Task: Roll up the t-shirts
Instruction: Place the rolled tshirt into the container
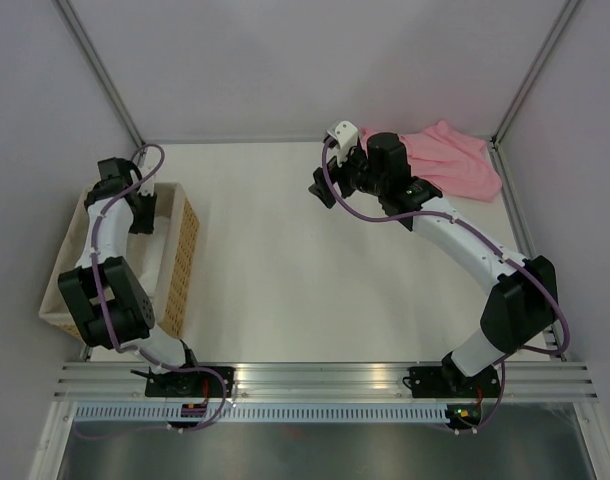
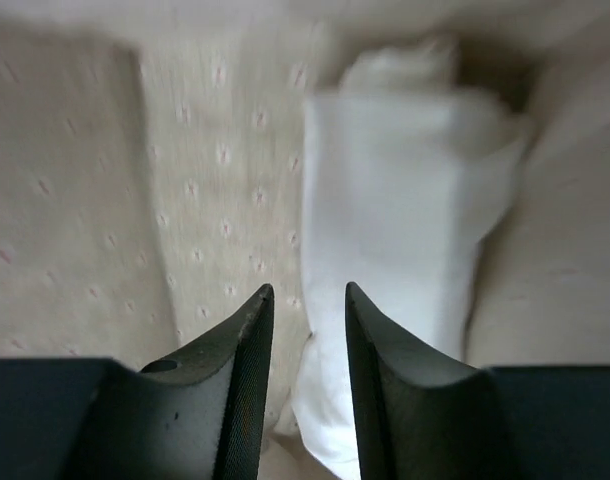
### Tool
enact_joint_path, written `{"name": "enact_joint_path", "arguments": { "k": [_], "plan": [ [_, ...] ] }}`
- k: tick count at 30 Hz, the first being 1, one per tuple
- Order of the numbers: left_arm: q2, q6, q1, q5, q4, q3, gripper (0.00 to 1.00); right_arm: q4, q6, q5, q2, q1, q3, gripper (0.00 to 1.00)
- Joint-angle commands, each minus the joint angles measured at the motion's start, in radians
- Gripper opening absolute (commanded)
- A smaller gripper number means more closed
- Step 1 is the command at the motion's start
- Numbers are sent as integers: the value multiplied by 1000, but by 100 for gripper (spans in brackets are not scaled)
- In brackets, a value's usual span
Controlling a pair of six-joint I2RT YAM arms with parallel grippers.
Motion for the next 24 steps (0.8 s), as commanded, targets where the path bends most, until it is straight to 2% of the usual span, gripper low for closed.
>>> {"name": "enact_joint_path", "arguments": {
  "k": [1,8,10,12,13,17,18,19,24],
  "plan": [
    [-50,19,-92,37,-10,124,40,39,8,-6,3,5,47,98],
    [-83,40,-456,26,-62,331,43,113,49,103,-49,5,-25,98],
    [-80,14,-517,49,-106,372,45,148,62,158,-75,3,-43,98],
    [-86,-7,-602,80,-116,336,51,160,92,239,-105,3,-82,98],
    [-90,-16,-654,85,-113,313,58,169,108,302,-118,3,-114,98],
    [-112,-41,-747,124,-84,190,75,220,146,385,-208,3,-207,98],
    [-123,-52,-748,123,-76,190,83,237,145,390,-219,3,-221,98],
    [-126,-58,-751,115,-76,196,99,237,141,392,-228,3,-231,98],
    [-143,-70,-781,114,-54,167,100,202,144,393,-268,3,-238,98]
  ]
}}
